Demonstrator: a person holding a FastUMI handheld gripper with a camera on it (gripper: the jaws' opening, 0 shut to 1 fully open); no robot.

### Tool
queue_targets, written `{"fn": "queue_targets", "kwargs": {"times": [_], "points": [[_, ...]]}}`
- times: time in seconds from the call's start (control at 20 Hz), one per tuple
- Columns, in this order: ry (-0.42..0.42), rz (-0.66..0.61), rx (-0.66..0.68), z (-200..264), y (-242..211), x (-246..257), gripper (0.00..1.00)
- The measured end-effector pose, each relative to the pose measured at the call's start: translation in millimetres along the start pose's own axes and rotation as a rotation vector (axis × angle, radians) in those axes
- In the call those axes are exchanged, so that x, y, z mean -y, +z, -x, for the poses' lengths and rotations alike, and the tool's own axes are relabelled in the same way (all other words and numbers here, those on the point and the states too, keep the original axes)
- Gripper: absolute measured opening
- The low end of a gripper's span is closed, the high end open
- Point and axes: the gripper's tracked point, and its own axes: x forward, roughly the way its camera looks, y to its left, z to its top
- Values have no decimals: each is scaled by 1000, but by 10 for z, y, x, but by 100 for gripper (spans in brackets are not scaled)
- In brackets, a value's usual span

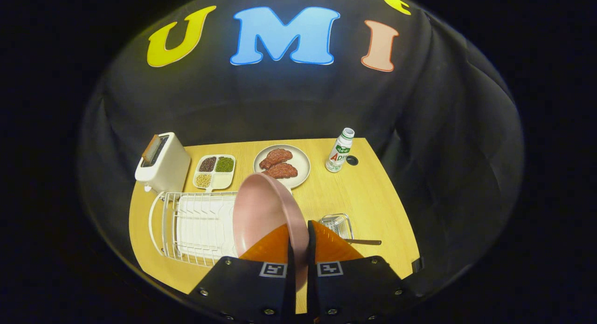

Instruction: Take the plate from the dish rack, then take the spoon from the basket and place it into the plate.

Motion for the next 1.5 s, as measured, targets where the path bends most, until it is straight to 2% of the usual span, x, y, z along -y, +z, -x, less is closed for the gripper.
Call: {"fn": "queue_targets", "kwargs": {"times": [0.2, 0.35, 0.85, 1.25, 1.5], "points": [[84, -27, -31, 196, -381, 148, 9], [108, -26, -60, 245, -740, 251, 9], [258, -95, -245, -76, -1921, 130, 9], [321, -112, -330, -500, -2394, 41, 9], [379, -105, -357, -766, -2502, -36, 9]]}}
